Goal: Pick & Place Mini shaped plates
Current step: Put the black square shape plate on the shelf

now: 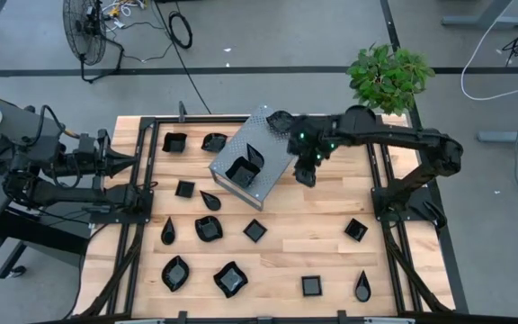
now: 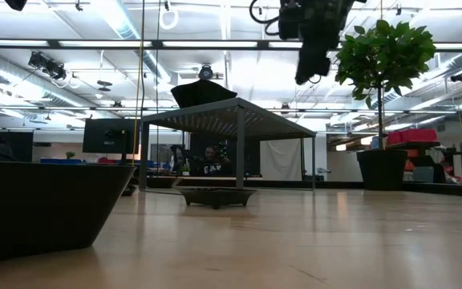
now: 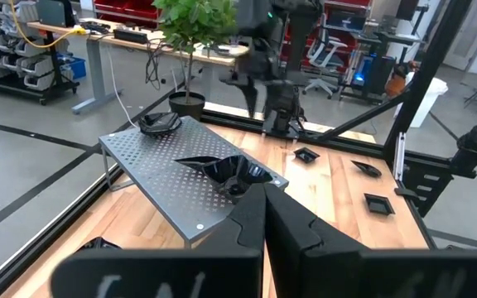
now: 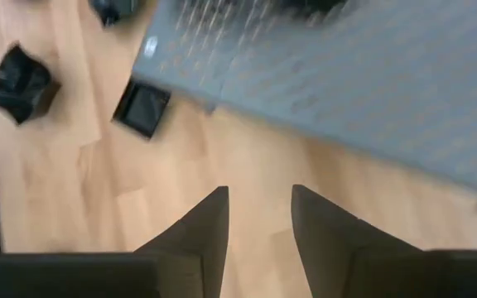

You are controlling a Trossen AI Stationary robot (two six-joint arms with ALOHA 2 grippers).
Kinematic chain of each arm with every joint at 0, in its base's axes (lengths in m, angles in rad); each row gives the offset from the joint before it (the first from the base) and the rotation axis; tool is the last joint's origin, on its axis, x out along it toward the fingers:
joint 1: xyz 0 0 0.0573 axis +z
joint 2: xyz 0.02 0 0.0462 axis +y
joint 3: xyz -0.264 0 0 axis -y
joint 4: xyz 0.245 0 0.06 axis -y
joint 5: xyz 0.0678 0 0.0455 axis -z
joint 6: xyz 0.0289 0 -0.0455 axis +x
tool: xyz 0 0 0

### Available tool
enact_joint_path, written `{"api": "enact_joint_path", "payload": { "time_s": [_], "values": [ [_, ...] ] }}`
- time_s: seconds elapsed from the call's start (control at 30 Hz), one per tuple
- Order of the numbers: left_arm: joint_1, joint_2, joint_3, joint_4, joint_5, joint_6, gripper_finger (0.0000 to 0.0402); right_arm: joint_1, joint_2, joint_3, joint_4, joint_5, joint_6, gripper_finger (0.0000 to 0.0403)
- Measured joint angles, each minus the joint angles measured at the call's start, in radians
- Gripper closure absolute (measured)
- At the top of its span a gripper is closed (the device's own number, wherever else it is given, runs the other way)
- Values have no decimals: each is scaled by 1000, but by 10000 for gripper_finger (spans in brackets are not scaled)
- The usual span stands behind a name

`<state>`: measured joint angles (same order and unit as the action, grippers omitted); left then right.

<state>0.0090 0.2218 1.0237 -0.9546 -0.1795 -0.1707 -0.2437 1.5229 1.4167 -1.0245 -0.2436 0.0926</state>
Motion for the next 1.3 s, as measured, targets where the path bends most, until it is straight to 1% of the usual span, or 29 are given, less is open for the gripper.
{"api": "enact_joint_path", "payload": {
  "time_s": [0.13, 0.23, 0.43, 0.67, 0.8, 0.9, 1.0, 1.07, 1.13, 1.2, 1.3],
  "values": [
    [0, 0, 0, 0, 0, 0, 396, 68, -20, -60, -8, 0, 85, 268],
    [0, 0, 0, 0, 0, 0, 396, 116, -43, -111, -10, 0, 110, 268],
    [0, 0, 0, 0, 0, 0, 396, 208, -129, -237, -13, 0, 163, 268],
    [0, 0, 0, 0, 0, 0, 396, 318, -258, -388, -14, -1, 225, 268],
    [0, 0, 0, 0, 0, 0, 396, 329, -339, -468, -38, 0, 322, 268],
    [0, 0, 0, 0, 0, 0, 396, 316, -388, -514, -79, 0, 414, 268],
    [0, 0, 0, 0, 0, 0, 396, 300, -418, -549, -103, 0, 441, 268],
    [0, 0, 0, 0, 0, 0, 396, 292, -424, -568, -119, 0, 418, 268],
    [0, 0, 0, 0, 0, 0, 396, 288, -424, -578, -123, 0, 327, 268],
    [0, 0, 0, 0, 0, 0, 396, 279, -418, -578, -122, -19, 181, 268],
    [0, 0, 0, 0, 0, 0, 396, 256, -409, -570, -128, -81, -48, 268]
  ]
}}
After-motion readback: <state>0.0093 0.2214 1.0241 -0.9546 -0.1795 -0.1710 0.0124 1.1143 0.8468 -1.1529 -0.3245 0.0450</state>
